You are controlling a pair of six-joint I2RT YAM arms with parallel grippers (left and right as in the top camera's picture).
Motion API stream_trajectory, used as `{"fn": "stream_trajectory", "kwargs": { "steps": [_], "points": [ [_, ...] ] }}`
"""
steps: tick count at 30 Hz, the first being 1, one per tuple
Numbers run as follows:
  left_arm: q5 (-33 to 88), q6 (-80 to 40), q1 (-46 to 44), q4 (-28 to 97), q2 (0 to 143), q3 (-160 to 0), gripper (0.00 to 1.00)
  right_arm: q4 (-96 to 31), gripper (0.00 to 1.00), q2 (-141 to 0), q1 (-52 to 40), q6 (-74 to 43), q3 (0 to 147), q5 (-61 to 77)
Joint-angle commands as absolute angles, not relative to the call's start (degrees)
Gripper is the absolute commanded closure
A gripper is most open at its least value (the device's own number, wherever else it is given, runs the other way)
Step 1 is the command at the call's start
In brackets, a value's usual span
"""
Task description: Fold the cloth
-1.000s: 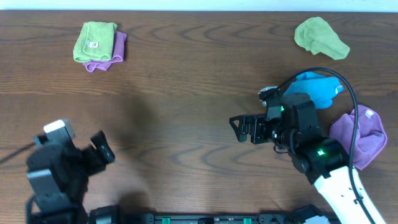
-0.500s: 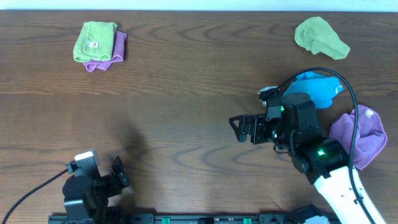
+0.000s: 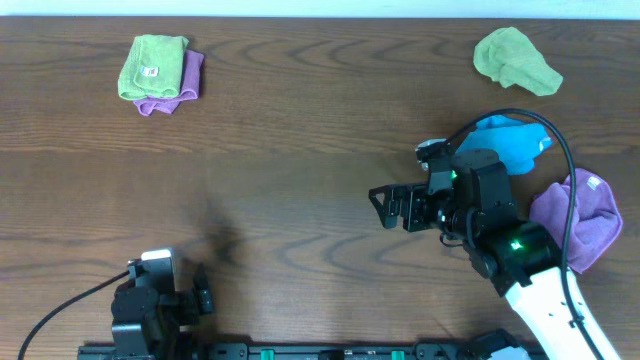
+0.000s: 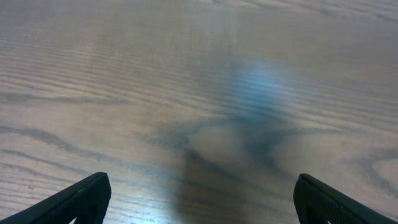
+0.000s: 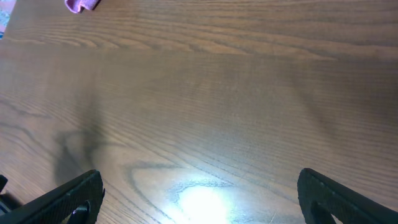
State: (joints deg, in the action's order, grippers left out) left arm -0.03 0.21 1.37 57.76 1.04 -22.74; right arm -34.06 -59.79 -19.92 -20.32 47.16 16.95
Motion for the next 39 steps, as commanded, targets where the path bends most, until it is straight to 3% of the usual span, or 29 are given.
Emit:
{"fn": "stream_trajectory", "kwargs": {
  "steps": [1, 27, 33, 39],
  "points": [
    [-0.64, 2.24, 1.08, 59.0, 0.21, -22.28, 0.05, -34.09, 0.01, -59.27, -19.53, -19.66, 47.16, 17.15],
    [-0.62, 3.88, 1.08, 59.55, 0.23, -22.26, 0.05, -35.59, 0.01, -58.26, -19.51, -19.62, 47.16, 16.34],
    [-0.6, 3.88, 1.08, 59.55, 0.23, -22.26, 0.05, -42.98, 0.01, -48.62, -19.42, -19.22, 46.11, 1.96],
    [-0.62, 3.88, 1.08, 59.55, 0.23, -22.28, 0.05, -42.83, 0.01, -35.14, -17.98, -10.7, 36.58, -9.85]
  ]
}}
